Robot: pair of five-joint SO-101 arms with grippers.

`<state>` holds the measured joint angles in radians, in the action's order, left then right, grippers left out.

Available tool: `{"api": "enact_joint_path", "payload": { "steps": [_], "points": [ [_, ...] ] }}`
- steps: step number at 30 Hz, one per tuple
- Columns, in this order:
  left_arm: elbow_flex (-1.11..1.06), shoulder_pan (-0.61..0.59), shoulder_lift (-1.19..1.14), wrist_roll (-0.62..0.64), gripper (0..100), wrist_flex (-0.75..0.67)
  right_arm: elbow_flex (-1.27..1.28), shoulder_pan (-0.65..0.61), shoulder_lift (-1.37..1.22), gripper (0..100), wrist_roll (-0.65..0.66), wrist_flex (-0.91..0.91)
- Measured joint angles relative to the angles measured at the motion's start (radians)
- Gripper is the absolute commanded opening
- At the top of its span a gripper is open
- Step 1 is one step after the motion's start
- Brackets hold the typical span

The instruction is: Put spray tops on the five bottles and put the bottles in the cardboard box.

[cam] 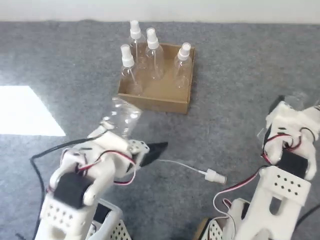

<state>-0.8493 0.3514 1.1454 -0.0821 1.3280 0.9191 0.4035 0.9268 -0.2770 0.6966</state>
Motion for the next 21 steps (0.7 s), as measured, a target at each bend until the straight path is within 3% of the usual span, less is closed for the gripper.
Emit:
{"api": "enact_joint_path", "payload": {
  "steps": [8,21],
  "points": [
    [0.089,0.209,-0.319,-0.144,33,0.046,0.000,0.094,0.000,1.6,-0.089,0.000],
    [0.095,0.391,-0.652,-0.249,37,-0.152,0.000,0.137,0.000,1.6,-0.091,-0.003]
  ]
}}
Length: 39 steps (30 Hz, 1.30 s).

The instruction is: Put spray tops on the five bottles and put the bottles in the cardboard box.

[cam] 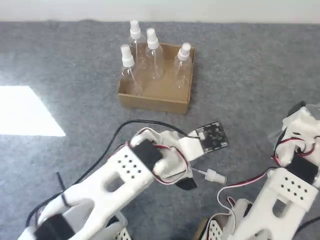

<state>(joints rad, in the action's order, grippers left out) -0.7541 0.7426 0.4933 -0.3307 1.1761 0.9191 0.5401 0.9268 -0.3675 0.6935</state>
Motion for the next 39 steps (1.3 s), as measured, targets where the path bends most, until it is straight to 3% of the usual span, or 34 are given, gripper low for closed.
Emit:
{"api": "enact_joint_path", "payload": {
  "steps": [12,23,39],
  "points": [
    [0.048,0.083,-0.264,0.000,37,-0.207,0.012,0.000,0.000,1.6,0.000,0.000],
    [0.207,0.092,-0.582,0.002,37,-0.259,0.012,0.000,0.000,1.6,0.000,0.000],
    [0.242,0.126,-0.603,0.000,31,-0.267,0.012,0.000,0.000,1.6,0.000,0.000]
  ]
}}
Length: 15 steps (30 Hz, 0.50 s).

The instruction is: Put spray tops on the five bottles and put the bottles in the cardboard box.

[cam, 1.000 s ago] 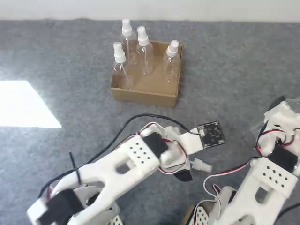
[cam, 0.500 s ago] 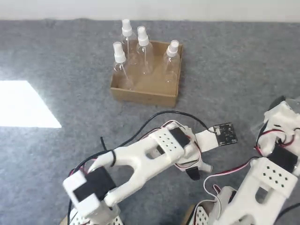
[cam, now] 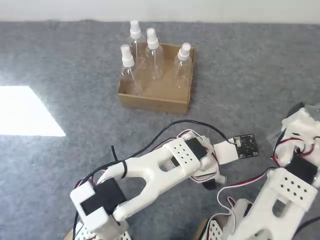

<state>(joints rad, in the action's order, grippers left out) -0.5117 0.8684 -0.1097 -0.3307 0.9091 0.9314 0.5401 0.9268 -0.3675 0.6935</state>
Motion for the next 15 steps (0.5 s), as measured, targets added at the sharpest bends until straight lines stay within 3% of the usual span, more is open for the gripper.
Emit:
{"api": "enact_joint_path", "payload": {
  "steps": [4,15],
  "points": [
    [0.028,0.008,-0.051,0.000,29,-0.003,0.000,0.000,0.000,1.6,0.000,0.000],
    [0.334,0.012,-0.288,0.005,16,0.239,0.000,0.000,0.000,1.6,0.000,0.000]
  ]
}}
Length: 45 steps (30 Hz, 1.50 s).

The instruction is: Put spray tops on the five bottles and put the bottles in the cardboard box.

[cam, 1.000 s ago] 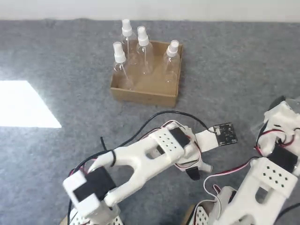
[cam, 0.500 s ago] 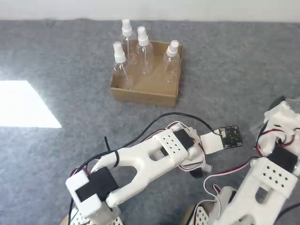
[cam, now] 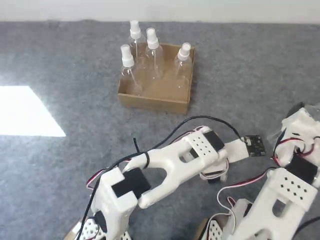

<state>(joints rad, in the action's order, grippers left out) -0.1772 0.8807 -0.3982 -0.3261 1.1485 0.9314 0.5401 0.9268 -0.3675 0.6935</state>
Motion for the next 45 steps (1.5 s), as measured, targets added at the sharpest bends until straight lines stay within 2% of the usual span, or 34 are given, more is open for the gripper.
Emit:
{"api": "enact_joint_path", "payload": {
  "steps": [8,16,22,34,45],
  "points": [
    [0.012,0.000,-0.002,0.000,9,0.044,0.000,-0.020,0.000,1.6,0.000,0.000],
    [0.012,-0.005,-0.002,0.000,2,0.161,0.000,-0.025,0.000,1.6,0.000,0.000],
    [0.012,-0.012,-0.002,0.000,1,0.261,0.000,-0.025,0.000,1.6,0.000,0.000],
    [-0.011,-0.269,0.035,0.011,2,0.293,0.000,-0.025,0.000,1.6,0.000,0.000],
    [-0.324,-0.485,0.526,-0.009,2,0.293,0.000,-0.055,0.000,1.6,0.000,0.000]
  ]
}}
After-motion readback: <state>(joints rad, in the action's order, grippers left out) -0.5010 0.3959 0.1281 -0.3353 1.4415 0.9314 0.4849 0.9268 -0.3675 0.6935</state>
